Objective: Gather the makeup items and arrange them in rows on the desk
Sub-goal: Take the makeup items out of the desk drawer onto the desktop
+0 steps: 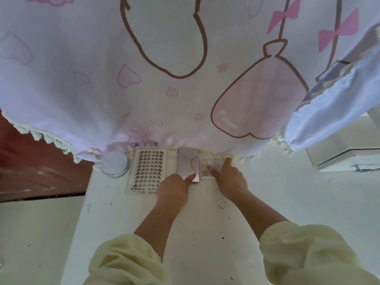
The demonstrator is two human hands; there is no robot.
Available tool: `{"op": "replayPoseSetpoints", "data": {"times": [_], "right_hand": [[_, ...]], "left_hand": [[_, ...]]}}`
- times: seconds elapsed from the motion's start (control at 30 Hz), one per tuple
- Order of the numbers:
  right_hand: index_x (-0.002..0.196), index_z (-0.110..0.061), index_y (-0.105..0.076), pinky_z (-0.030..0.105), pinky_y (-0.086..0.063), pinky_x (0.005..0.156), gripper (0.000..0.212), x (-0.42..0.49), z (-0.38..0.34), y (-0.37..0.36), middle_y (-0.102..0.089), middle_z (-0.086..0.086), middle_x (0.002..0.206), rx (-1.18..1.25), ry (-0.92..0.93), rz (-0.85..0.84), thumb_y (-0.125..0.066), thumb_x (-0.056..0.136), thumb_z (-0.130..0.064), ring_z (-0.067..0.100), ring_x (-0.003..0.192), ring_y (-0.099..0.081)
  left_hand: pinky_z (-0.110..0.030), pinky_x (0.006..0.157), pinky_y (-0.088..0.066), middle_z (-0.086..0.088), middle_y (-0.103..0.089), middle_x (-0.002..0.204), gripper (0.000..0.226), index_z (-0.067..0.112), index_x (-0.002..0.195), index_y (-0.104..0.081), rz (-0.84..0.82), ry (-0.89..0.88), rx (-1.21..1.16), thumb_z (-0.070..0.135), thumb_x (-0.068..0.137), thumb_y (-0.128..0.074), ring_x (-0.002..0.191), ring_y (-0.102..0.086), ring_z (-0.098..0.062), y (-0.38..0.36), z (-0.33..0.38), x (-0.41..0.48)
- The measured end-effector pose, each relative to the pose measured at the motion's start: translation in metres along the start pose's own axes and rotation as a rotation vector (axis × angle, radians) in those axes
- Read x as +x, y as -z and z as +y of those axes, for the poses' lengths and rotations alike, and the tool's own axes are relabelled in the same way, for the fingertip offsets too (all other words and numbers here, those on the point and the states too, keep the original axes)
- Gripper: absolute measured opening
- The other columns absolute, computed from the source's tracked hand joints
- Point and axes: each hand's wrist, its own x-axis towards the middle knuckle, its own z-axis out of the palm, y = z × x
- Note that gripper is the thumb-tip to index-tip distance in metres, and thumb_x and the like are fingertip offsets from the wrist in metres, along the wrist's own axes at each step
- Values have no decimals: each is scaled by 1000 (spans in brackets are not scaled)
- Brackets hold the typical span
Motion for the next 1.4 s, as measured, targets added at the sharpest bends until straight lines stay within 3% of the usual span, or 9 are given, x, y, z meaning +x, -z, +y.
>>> {"op": "replayPoseSetpoints", "data": {"times": [0.2,0.37,0.43,0.5,0.63,0.8,0.97,1.17,1.4], "right_hand": [[122,-7,-35,35,-40,67,51,-12,8,-6,-64,13,107,-12,-48,32,-38,98,-52,33,97,-62],[122,-7,-33,37,-42,69,47,-9,8,-5,-63,16,107,114,-4,33,-43,99,-46,36,99,-60],[123,-6,-33,35,-42,68,49,-12,10,-3,-63,16,106,116,25,36,-43,98,-48,35,98,-61],[123,-6,-35,33,-42,68,51,-20,17,0,-62,13,107,98,56,50,-41,98,-50,32,98,-62],[117,-10,-40,31,-42,70,42,-50,42,9,-62,8,107,87,115,94,-40,99,-49,27,95,-62],[112,-16,-47,27,-45,73,28,-103,110,17,-58,-4,96,199,182,198,-46,99,-40,16,86,-59],[103,-17,-50,23,-46,68,15,-175,219,30,-58,-8,87,255,173,255,-51,98,-31,10,75,-56],[93,-21,-49,27,-39,64,9,-221,340,44,-57,-5,83,277,99,144,-55,96,-28,13,72,-54],[104,-16,-49,31,-46,71,13,-229,458,58,-61,3,106,4,-110,-92,-49,96,-26,18,85,-55]], "left_hand": [[-30,66,-43,-1,-47,65,60,11,78,-50,33,1,75,65,94,-29,79,-60,-24,-6,-7,-3],[-32,67,-51,-5,-55,69,63,11,102,-63,32,-12,106,62,96,-26,76,-65,-26,-8,-15,-2],[-33,68,-53,-5,-56,67,60,13,91,-62,57,-13,101,62,96,-27,72,-65,-26,-6,-14,-8],[-34,71,-55,-7,-62,71,65,11,80,-59,119,-31,59,65,94,-27,76,-67,-26,-3,-10,-19],[-34,72,-47,-9,-66,98,56,11,109,-53,283,-165,73,56,99,-23,91,-64,-28,-11,11,-57],[-29,70,-44,-1,-60,102,39,16,106,-51,345,-331,92,46,102,-26,92,-59,-18,-74,46,-127],[-25,80,-49,6,-55,110,30,20,117,-48,215,-421,6,38,103,-29,97,-54,-11,-159,78,-211],[-35,84,-43,-5,-54,116,26,14,115,-49,9,-425,86,32,101,-34,110,-52,-24,-244,111,-273],[-33,84,-40,-9,-50,124,28,11,120,-49,-243,-285,71,25,99,-37,114,-50,-26,-330,152,-316]]}}
